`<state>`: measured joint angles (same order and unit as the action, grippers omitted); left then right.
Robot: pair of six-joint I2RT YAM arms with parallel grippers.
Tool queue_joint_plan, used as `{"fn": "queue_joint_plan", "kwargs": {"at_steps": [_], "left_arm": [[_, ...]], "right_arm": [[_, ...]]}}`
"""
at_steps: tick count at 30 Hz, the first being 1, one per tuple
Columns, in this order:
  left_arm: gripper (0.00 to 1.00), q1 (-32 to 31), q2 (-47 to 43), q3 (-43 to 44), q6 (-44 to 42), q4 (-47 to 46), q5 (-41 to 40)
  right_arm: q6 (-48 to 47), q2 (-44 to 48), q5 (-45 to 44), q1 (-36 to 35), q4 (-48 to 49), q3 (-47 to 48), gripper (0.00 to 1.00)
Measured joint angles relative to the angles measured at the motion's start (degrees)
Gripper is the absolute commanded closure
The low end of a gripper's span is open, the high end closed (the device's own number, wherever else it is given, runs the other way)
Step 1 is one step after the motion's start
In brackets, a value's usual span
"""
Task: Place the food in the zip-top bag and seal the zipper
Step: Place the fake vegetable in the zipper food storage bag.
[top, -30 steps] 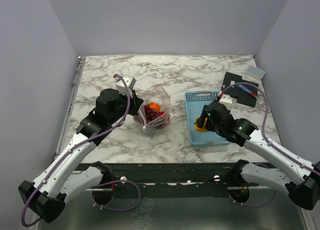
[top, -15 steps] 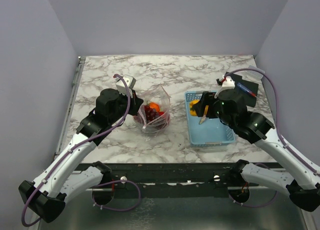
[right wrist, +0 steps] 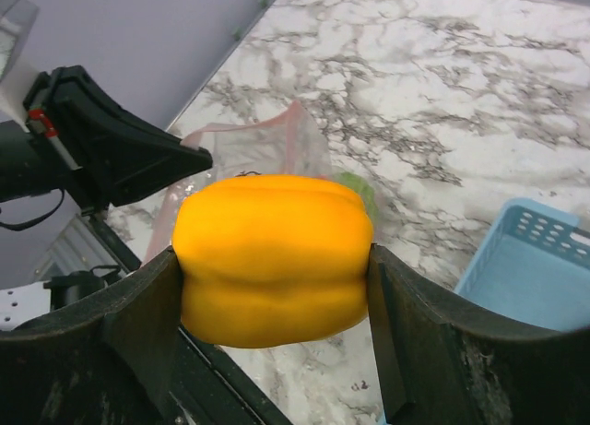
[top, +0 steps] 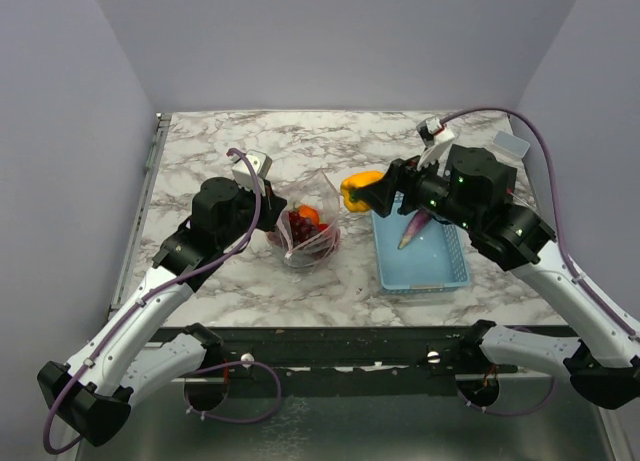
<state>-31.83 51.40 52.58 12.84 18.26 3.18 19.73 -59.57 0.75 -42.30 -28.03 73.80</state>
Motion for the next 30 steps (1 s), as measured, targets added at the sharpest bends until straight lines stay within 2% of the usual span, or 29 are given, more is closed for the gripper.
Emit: {"fn": "queue_joint_plan", "kwargs": {"at_steps": [7,16,26,30], "left_arm": [[1.00,0.0,0.0,0.0,0.0,0.0,0.0],[1.00,0.0,0.0,0.0,0.0,0.0,0.1],[1.00,0.0,0.0,0.0,0.0,0.0,0.1],[1.00,0.0,0.0,0.0,0.0,0.0,0.1]], "right_arm": [[-1.3,-4.6,5.2,-2.2,3.0,3.3,0.64],[-4.9,-12.7,4.5,-9.2,4.5,9.4,0.64],[-8.4,-19.8,-2.3,-13.6,3.5,12.1,0.63],[-9.1,-21.6,-5.8,-14.0,2.1,12.1,0.59]]}}
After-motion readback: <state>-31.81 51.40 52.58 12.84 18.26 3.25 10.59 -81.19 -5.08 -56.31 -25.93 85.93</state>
